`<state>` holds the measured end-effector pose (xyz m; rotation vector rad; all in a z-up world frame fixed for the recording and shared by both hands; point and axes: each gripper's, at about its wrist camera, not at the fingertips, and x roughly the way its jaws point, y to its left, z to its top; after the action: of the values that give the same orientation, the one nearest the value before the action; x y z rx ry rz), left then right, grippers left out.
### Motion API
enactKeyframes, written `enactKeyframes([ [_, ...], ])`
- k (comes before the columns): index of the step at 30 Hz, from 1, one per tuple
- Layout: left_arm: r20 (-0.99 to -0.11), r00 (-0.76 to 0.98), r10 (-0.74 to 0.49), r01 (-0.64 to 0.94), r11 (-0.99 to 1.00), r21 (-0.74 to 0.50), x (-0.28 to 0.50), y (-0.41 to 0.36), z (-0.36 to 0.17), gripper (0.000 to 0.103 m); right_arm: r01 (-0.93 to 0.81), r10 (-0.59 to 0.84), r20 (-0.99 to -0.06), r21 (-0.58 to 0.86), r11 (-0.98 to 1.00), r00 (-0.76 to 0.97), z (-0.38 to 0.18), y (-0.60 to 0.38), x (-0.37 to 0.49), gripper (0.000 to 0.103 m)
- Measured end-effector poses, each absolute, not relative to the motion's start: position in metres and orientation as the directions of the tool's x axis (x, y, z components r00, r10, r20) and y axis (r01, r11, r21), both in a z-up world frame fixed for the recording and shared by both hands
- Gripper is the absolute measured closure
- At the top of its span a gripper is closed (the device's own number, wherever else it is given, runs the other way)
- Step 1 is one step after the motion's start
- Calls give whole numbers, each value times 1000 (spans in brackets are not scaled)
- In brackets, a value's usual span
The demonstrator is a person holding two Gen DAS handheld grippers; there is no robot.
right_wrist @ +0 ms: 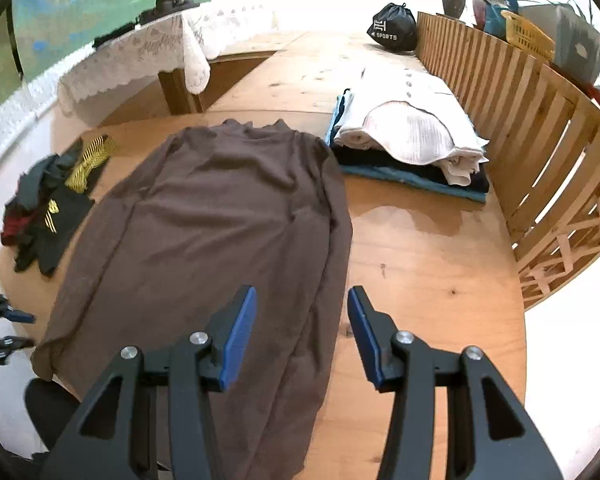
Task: Fold clothes
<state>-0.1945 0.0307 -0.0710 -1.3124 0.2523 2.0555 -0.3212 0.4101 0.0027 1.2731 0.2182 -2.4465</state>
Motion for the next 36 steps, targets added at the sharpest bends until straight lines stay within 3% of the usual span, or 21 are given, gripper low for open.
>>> enactKeyframes([
  [1,-845,-263,465,-634,-743,-212,-193,32,-66,63,401,-262,-821,44,-915,-507,-2,408,-321,56],
  [5,-846,-358,395,-585,-801,-126,-187,24,-51,65,410,-273,-825,55,-910,-495,-7,409,-312,56],
  [8,-883,-366,295,-532,-844,-61,-189,19,-65,65,401,-263,-818,44,-915,-512,-3,417,-303,56],
  [15,-921,-373,111,-625,-764,161,-177,69,-114,57,389,-255,-839,56,-919,-481,-15,418,-301,56],
  [16,-925,-369,88,-634,-752,182,-178,73,-121,59,393,-260,-841,63,-917,-474,-17,415,-301,56],
  [17,-926,-374,52,-634,-743,215,-182,75,-129,78,396,-264,-843,67,-916,-469,-19,413,-301,56],
  [18,-929,-363,72,-624,-759,185,-187,70,-128,92,400,-266,-844,68,-914,-465,-22,411,-302,56],
  [19,-931,-352,92,-614,-774,156,-192,65,-127,99,411,-268,-847,65,-909,-459,-25,406,-302,56],
  [27,-881,-402,250,-437,-898,-55,-235,-9,-85,99,469,-201,-890,-16,-883,-408,-85,358,-327,56],
  [30,-836,-508,207,-280,-958,-67,-257,-78,-56,99,451,-123,-917,-67,-890,-379,-113,351,-341,56],
  [32,-810,-585,31,-65,-998,9,-275,-141,-43,97,447,-100,-927,-78,-891,-362,-124,353,-343,56],
  [34,-756,-567,-327,266,-941,207,-285,-210,-40,85,453,-83,-931,-93,-887,-355,-126,352,-342,56],
  [35,-720,-525,-454,413,-876,250,-284,-245,-38,84,456,-81,-932,-96,-885,-353,-123,350,-341,56],
  [36,-721,-537,-438,418,-880,224,-279,-254,-37,84,458,-84,-932,-93,-884,-351,-119,347,-342,56],
])
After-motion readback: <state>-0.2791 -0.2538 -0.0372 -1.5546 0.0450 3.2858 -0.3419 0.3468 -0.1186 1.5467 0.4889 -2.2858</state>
